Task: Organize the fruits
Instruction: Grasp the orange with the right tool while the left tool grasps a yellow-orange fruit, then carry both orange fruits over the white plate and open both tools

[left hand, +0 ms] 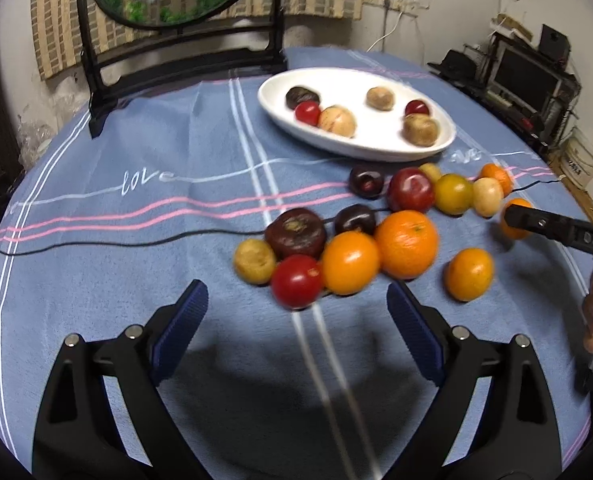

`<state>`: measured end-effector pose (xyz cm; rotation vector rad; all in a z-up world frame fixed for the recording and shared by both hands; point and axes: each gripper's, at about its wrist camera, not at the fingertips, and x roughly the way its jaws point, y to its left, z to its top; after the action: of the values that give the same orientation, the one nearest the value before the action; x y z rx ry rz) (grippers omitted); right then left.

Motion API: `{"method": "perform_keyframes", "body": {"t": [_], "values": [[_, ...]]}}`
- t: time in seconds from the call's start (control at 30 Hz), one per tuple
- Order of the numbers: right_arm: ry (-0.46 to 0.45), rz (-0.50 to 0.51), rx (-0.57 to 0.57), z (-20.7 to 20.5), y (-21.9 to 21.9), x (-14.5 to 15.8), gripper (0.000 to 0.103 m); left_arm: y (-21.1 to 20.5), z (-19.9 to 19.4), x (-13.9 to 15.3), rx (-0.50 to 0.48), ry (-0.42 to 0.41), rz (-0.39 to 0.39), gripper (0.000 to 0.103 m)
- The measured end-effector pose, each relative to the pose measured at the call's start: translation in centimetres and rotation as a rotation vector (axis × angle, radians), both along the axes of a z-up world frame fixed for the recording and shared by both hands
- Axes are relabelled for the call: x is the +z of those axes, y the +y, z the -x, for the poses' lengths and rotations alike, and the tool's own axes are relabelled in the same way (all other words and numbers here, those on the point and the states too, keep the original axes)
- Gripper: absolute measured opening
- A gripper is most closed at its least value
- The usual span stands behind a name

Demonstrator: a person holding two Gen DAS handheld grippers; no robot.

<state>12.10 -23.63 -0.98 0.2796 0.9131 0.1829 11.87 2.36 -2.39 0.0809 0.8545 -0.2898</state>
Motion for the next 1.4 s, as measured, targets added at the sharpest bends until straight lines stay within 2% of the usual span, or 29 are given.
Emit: {"method": "perform_keyframes", "body": {"t": [0.1, 0.3, 0.5, 0.63, 0.67, 0.77, 0.83, 0.93, 1.17, 1.4], "values": [[-0.023, -0.014, 0.004, 0.2, -0.3, 0.5, 0.040, -1.3, 0.7, 0.4, -0.036, 0.017, 0.022, 0.093], [-0.060, -0.011, 0.022, 0.7, -0.1, 1.2, 0.040, -5.3, 2.0, 0.3, -0.082, 0.063, 0.001, 0.093], [-0.080, -0.047, 0.011, 1.0, -1.0, 1.9, 0.040, -8.8, 1.4, -0.1, -0.031, 0.142, 0.014, 0.093], [-0.098, -0.068, -0.001, 1.2, -1.7, 2.3, 0.040, -10.4, 0.8, -0.3, 0.002, 0.150, -0.009, 0.091], [-0.098, -0.074, -0.005, 1.2, -1.9, 2.2, 0.040, -10.7, 0.5, -0.6, 0.015, 0.163, -0.007, 0.088], [-0.092, -0.082, -0.005, 1.2, -2.0, 2.1, 0.040, -11.2, -0.6, -1.4, 0.054, 0.217, 0.013, 0.061], [-0.091, -0.081, 0.000, 1.2, -1.9, 2.0, 0.040, -11.6, -1.0, -1.9, 0.070, 0.243, 0.033, 0.056], [-0.090, -0.076, 0.010, 1.3, -1.7, 2.0, 0.040, -12.6, -1.1, -2.0, 0.078, 0.218, -0.020, 0.044], [-0.081, -0.060, 0.020, 1.3, -1.5, 1.8, 0.040, -11.9, -0.1, -1.7, 0.046, 0.196, -0.007, 0.043], [-0.075, -0.040, 0.025, 1.3, -1.2, 1.6, 0.040, -9.8, 1.5, 0.6, 0.014, 0.144, -0.007, 0.043]]}}
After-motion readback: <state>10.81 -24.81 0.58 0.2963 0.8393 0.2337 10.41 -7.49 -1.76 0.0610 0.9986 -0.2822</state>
